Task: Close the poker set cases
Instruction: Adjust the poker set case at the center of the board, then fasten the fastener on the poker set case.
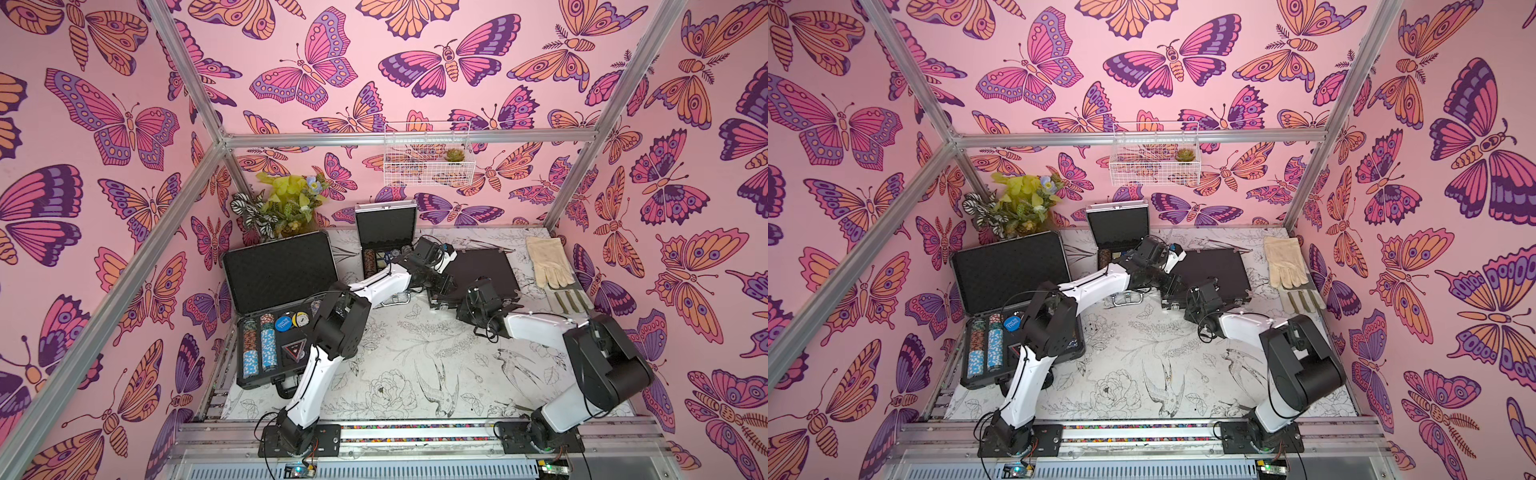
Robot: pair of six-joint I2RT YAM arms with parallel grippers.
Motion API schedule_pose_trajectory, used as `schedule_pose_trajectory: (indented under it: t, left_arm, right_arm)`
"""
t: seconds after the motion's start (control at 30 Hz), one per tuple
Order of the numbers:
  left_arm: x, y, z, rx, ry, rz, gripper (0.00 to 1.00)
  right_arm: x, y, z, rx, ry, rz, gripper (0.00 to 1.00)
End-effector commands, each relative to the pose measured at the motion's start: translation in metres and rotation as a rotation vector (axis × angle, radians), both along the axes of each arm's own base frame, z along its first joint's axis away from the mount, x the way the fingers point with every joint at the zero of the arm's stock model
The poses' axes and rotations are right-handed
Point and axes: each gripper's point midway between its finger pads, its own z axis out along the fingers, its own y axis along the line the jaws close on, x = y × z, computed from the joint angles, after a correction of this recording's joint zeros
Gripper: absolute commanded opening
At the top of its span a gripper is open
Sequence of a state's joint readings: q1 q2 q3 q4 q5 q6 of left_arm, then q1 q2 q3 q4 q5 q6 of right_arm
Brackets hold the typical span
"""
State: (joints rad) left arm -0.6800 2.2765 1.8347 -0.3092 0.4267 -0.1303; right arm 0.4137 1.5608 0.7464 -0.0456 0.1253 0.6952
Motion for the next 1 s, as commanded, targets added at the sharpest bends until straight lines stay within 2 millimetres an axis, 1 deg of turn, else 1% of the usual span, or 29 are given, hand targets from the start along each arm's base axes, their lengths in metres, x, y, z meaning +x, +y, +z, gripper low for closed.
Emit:
schedule_pose_trajectory:
  t: [0.0,0.03,0.13,0.2,0.27,0.33,0.4,0.57,0.77,0.97]
  left_arm:
    - [-0.019,0.030,-0.069,0.159,0.144,0.024,0.59]
    - [-0.019,0.030,-0.069,0.159,0.143,0.025,0.59]
    - [-0.020,0.029,-0.069,0.156,0.147,0.024,0.59]
    - [-0.020,0.028,-0.068,0.155,0.147,0.022,0.59]
    - [-0.020,0.028,-0.068,0.154,0.147,0.021,0.59]
    - [-0.021,0.028,-0.067,0.153,0.147,0.020,0.59]
    - [-0.021,0.028,-0.067,0.154,0.146,0.021,0.59]
    - [-0.022,0.030,-0.067,0.161,0.141,0.018,0.59]
    - [-0.023,0.032,-0.068,0.165,0.139,0.015,0.59]
    - [-0.022,0.032,-0.069,0.166,0.136,0.013,0.59]
  right_arm:
    - [-0.011,-0.025,0.014,-0.024,0.058,-0.047,0.59]
    - [-0.011,-0.032,0.019,-0.029,0.057,-0.069,0.60]
    - [-0.011,-0.061,0.032,-0.046,0.058,-0.178,0.64]
    - [-0.009,-0.078,0.038,-0.019,0.043,-0.259,0.65]
    - [-0.004,-0.091,0.042,0.017,0.025,-0.330,0.66]
    - [0.003,-0.099,0.043,0.050,0.006,-0.380,0.67]
    - [0.010,-0.101,0.040,0.083,0.012,-0.405,0.68]
    - [0.027,-0.096,0.035,0.169,-0.002,-0.420,0.70]
    - [0.035,-0.103,0.032,0.172,-0.039,-0.453,0.70]
    - [0.043,-0.102,0.027,0.222,-0.056,-0.467,0.72]
